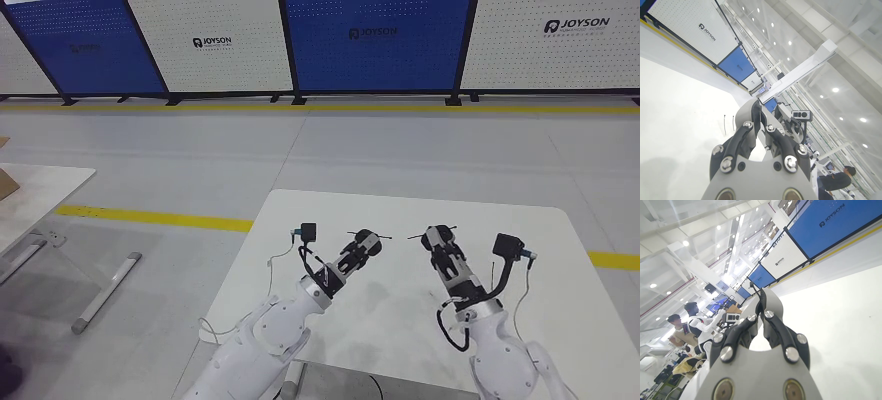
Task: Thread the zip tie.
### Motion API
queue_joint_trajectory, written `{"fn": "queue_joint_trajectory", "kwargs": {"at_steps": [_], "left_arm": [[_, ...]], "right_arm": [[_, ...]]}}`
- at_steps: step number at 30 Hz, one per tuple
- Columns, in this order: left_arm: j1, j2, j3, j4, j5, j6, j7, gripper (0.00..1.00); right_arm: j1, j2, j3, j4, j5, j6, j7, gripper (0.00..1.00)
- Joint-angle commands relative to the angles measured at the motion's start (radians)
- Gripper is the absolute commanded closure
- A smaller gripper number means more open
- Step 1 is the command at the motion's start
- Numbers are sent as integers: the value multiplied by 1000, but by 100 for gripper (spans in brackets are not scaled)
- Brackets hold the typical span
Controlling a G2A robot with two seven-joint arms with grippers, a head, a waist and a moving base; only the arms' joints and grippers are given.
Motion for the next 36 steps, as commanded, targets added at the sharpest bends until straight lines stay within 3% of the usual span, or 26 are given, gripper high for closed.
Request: {"fn": "queue_joint_trajectory", "kwargs": {"at_steps": [1,7,9,20,27,36], "left_arm": [[-6,1,-8,1,-49,-4,-48,100],[-3,13,-69,-21,-226,-4,-249,100],[-1,14,-86,-18,-201,-4,-234,100],[-1,14,-86,-18,-201,-4,-234,100],[-1,14,-86,-18,-201,-4,-234,100],[-1,14,-86,-18,-201,-4,-234,100]], "right_arm": [[1,0,-1,1,0,0,0,100],[1,0,-1,1,0,0,0,100],[1,0,-1,1,0,0,0,100],[0,0,-1,0,0,-2,-2,100],[13,-6,-34,0,-11,-16,10,100],[27,-13,-62,9,-71,4,-25,100]]}}
